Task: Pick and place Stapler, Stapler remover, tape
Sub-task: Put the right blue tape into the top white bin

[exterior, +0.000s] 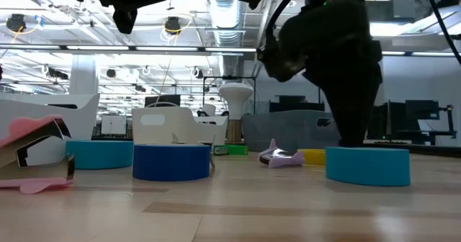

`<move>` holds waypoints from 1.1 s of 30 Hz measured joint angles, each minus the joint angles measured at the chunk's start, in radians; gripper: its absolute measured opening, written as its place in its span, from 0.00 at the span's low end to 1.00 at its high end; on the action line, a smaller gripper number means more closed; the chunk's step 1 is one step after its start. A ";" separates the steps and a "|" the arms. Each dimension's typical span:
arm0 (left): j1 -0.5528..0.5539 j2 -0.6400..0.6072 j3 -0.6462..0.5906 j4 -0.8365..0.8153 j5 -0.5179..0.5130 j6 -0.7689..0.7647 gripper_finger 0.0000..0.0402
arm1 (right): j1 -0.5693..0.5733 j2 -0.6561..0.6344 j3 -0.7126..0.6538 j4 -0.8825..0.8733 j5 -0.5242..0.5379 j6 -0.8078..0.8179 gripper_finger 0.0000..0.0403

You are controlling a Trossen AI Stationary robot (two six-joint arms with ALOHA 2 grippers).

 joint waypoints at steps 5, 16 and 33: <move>0.000 0.000 0.000 0.000 0.000 0.000 0.02 | 0.000 -0.010 0.000 -0.002 -0.029 -0.044 0.28; 0.000 0.000 0.000 0.000 0.000 0.001 0.02 | 0.005 -0.055 0.002 0.004 -0.051 -0.123 0.28; 0.000 0.000 0.000 0.000 0.000 0.000 0.02 | 0.006 -0.052 -0.011 0.019 -0.045 -0.186 0.28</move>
